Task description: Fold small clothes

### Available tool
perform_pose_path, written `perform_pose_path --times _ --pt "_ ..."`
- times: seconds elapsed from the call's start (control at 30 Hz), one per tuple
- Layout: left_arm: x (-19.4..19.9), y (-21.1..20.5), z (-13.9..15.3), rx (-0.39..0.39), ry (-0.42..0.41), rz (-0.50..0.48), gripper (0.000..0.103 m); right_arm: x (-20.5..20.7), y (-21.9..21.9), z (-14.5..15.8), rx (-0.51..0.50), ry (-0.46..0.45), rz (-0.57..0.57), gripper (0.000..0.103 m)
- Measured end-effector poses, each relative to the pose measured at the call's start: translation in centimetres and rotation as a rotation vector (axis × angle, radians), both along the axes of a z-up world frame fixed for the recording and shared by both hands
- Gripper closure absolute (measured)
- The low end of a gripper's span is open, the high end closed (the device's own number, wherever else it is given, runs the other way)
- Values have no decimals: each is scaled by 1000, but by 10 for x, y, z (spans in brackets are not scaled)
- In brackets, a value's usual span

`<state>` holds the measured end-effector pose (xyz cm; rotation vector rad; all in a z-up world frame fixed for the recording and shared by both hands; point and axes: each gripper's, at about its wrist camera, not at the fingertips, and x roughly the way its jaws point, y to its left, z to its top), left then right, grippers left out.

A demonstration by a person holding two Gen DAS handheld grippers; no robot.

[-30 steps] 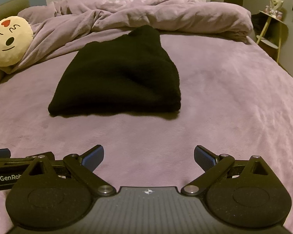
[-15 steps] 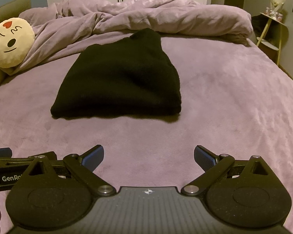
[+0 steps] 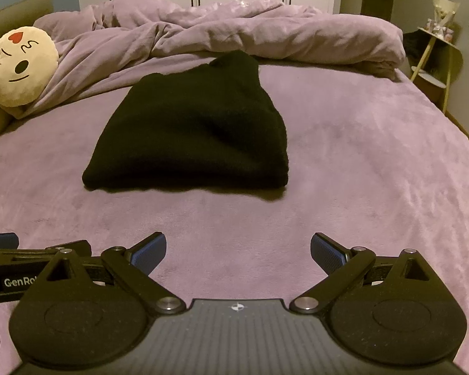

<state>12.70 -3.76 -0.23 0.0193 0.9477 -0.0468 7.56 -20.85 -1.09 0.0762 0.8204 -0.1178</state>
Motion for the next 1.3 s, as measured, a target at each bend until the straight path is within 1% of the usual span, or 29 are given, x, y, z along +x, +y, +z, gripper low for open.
perform_pose_path --times 0.17,0.67,1.3 --pt "0 1 0 -19 4 -1 0 -2 0 1 2 0 -7 4" --pt "-4 -2 2 14 -19 -12 0 -4 4 1 -6 -2 -12 4" --pt "-4 -2 1 21 -28 -19 0 -5 5 2 -14 -3 -16 4"
